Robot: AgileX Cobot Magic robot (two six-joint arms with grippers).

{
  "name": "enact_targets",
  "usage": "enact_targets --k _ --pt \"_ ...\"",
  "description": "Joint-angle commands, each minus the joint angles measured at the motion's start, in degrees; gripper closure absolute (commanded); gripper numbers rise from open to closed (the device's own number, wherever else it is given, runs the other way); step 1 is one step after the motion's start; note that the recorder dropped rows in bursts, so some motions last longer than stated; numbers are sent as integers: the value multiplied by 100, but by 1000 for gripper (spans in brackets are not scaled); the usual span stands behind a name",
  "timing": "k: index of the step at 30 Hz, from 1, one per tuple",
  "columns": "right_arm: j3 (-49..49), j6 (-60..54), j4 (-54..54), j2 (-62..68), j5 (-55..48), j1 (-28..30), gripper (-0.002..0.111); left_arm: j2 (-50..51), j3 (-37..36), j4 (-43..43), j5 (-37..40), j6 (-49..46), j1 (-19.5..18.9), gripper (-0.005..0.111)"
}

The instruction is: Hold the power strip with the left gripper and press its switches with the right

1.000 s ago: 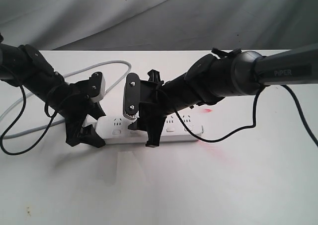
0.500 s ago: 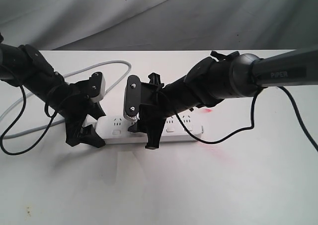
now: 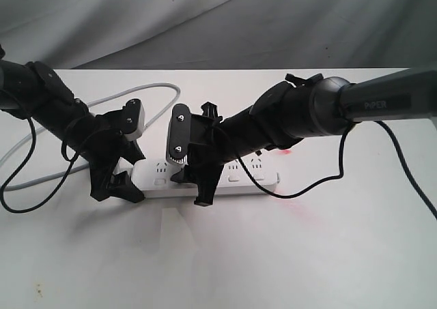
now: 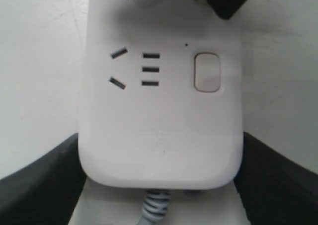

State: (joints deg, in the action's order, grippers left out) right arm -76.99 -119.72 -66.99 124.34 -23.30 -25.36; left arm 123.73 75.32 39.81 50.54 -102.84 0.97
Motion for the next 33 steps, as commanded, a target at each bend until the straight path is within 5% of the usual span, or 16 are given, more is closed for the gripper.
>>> enact_targets --k 1,25,33 --pt "91 -107 258 184 171 18 55 -13 15 32 65 46 35 39" --pt "437 -302 339 194 422 18 55 -13 15 32 65 46 35 39" --pt "423 -248 234 -735 508 59 55 -13 15 32 65 46 35 39"
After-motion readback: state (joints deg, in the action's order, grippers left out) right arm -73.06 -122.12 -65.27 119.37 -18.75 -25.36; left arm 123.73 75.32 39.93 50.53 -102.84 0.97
